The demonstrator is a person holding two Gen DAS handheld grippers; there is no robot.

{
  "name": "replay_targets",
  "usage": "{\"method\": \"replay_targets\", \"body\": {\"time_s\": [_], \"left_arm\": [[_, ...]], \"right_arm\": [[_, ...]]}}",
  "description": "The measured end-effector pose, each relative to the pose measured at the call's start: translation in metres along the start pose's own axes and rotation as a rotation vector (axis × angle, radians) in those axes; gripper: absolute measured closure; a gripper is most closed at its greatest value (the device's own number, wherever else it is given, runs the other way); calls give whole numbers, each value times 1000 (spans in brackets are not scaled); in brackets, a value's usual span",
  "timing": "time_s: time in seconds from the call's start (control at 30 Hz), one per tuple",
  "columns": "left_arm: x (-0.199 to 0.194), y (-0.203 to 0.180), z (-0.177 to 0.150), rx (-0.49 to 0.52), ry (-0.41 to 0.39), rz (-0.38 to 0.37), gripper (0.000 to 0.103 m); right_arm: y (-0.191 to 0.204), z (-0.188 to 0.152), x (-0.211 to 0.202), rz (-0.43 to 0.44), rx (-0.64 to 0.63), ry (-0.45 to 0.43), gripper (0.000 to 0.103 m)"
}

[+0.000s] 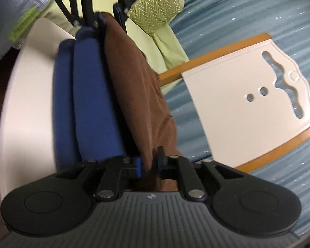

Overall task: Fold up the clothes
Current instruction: 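Carry the shorts with both tools onto the navy stack on the white chair, then open both tools to release the shorts on top of the navy stack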

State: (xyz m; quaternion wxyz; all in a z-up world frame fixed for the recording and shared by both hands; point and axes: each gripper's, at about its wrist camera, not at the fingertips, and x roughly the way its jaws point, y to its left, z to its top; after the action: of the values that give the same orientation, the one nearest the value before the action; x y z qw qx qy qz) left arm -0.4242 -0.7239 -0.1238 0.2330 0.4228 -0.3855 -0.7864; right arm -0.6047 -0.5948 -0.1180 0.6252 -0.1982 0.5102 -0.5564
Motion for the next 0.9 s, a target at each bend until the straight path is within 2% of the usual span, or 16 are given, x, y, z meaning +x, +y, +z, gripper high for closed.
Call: {"method": "replay_targets", "body": {"time_s": [0.1,0.17,0.23,0.37,0.47,0.63,0.73,0.77,0.8,0.83,0.9], "left_arm": [[5,0,0,50,9,17,69],[2,-2,23,70,14,62,71],[2,-3,30,84,27,88,71],[11,-16,22,102,57,35,72],[10,-15,21,44,46,39,72],[2,-13,14,-37,43,37,71],[-2,-14,8,-68,58,46,70],[-4,-15,4,-78,88,51,69],[-5,-16,3,-108,108,47,61],[-6,-17,3,-141,125,41,61],[-20,-12,-12,-240,108,46,61]], "right_arm": [[-2,-3,-5,5,22,7,90],[-4,-7,-2,16,44,13,94],[-8,-5,-2,7,55,10,95],[-2,2,2,3,65,5,94],[15,3,2,3,21,2,94],[22,1,-7,-27,18,12,92],[26,0,-19,-36,54,14,91],[28,-2,-24,-39,77,21,91],[28,-3,-27,-38,95,27,91],[29,-4,-31,-38,114,32,91],[29,-4,-42,-30,184,38,91]]}}
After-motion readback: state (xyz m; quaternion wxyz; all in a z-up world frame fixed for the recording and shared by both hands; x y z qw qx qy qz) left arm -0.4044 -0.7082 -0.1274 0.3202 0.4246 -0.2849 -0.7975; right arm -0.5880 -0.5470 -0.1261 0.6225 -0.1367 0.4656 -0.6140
